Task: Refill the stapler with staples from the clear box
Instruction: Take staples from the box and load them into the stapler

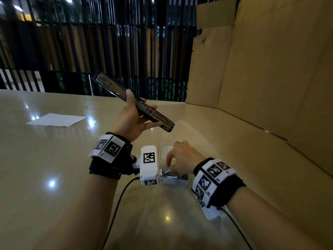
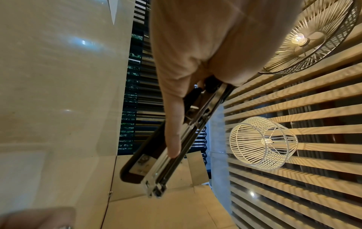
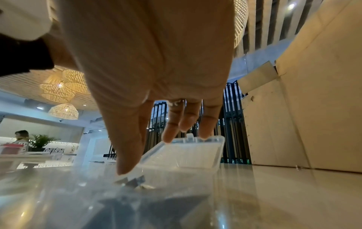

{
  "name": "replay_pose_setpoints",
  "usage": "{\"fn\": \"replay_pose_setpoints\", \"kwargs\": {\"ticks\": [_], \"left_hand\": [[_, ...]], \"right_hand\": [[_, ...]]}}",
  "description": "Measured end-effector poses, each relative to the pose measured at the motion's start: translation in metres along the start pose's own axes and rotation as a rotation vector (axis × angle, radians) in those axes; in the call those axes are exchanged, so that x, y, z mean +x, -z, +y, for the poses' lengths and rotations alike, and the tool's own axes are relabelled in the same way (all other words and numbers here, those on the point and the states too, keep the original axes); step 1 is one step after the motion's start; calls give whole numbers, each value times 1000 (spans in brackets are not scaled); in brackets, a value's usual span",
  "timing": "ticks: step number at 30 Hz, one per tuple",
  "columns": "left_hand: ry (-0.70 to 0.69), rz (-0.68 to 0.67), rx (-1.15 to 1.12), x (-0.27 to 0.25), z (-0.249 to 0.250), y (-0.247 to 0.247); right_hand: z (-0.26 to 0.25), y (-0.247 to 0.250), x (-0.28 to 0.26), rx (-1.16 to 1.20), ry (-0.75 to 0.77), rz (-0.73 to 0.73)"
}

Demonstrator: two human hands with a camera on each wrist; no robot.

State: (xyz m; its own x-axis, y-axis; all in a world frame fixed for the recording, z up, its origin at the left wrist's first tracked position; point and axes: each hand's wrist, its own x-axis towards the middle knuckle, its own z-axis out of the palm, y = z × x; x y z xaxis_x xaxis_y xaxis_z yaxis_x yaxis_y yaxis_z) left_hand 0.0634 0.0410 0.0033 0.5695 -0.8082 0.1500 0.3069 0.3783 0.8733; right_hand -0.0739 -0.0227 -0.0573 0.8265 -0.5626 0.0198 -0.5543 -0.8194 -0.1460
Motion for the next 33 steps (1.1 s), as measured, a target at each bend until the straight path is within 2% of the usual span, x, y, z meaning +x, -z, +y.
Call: {"fn": "replay_pose_setpoints", "kwargs": {"ticks": [10, 19, 27, 30, 33], "left_hand": [[20, -29, -32, -1, 3, -4], [21, -56, -58, 0, 4, -2], [35, -67, -74, 1, 3, -5], [39, -62, -85, 2, 5, -4], [41, -57, -102, 1, 6, -4]], "right_hand": [[-18, -6, 9, -159, 34, -13], [-5, -8, 12, -105, 17, -26], [-12, -4, 11, -162, 27, -49], [-8, 1, 7, -83, 39, 8], [4, 8, 1, 123, -40, 31]]}}
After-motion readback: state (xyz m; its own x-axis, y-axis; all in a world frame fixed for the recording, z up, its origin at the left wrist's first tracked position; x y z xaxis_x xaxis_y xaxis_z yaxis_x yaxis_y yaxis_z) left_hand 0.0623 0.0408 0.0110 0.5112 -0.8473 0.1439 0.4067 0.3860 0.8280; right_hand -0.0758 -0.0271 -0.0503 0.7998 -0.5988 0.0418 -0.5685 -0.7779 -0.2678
